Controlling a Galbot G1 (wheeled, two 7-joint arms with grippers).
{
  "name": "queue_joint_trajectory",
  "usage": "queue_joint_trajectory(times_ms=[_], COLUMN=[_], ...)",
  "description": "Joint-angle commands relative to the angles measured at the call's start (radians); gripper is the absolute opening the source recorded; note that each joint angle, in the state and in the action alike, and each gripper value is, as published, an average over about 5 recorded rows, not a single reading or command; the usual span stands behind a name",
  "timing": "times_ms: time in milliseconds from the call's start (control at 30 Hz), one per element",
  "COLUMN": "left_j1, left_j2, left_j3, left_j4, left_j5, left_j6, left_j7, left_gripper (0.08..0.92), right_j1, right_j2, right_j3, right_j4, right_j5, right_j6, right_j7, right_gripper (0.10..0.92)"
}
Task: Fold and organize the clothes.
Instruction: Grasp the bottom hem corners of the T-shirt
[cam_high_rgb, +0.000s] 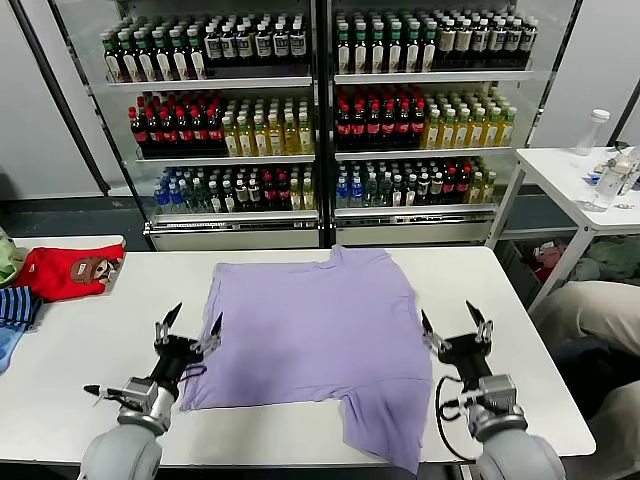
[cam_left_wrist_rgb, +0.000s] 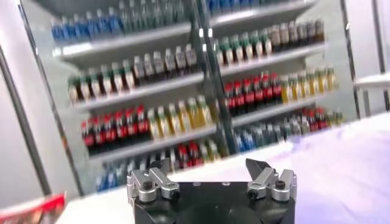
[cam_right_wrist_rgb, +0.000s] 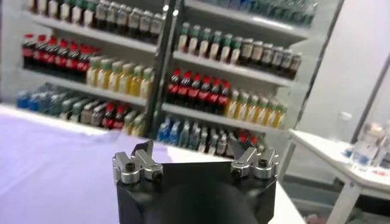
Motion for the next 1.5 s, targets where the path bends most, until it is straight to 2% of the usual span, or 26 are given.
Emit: queue_joint_trajectory(times_ms=[33,367,700,1000,1100,1233,1500], left_j1=[0.239,0.349,0.290,0.251,0.251,0.248,0.239], left_j2=[0.117,0.125,0.104,0.097,0.087,0.079,0.059], left_j3=[-0.041,-0.046,-0.078,-0.090,-0.081,-0.074,-0.054], left_j4=[-0.179,-0.221,-0.143,-0.095,-0.094,-0.095,-0.088], left_j5=[-0.212,-0.228,-0.231,-0.231,-0.232,-0.241,-0.249], left_j6=[0.225,0.253,0.287,0.288,0.287,0.285,0.282], left_j7=[-0.074,-0.103,-0.061,-0.066,-0.065,-0.060,-0.053], left_gripper=[0.823,0.823,0.823,0.823,0.823,0.792,0.568], right_j1=[-0.159,-0.308,-0.302,-0.296,-0.282,-0.263,-0.233], right_j2=[-0.055,-0.051,-0.034,-0.031,-0.033,-0.038,-0.047], right_j3=[0.003,-0.015,-0.070,-0.090,-0.106,-0.116,-0.118], right_j4=[0.059,0.068,0.044,0.040,0.033,0.025,0.014], right_j5=[0.042,0.011,0.061,0.062,0.069,0.094,0.153], right_j6=[-0.011,0.017,0.003,-0.017,-0.024,-0.035,-0.060], right_j7=[0.008,0.024,0.065,0.085,0.083,0.081,0.081], right_gripper=[0.823,0.823,0.823,0.820,0.778,0.664,0.448])
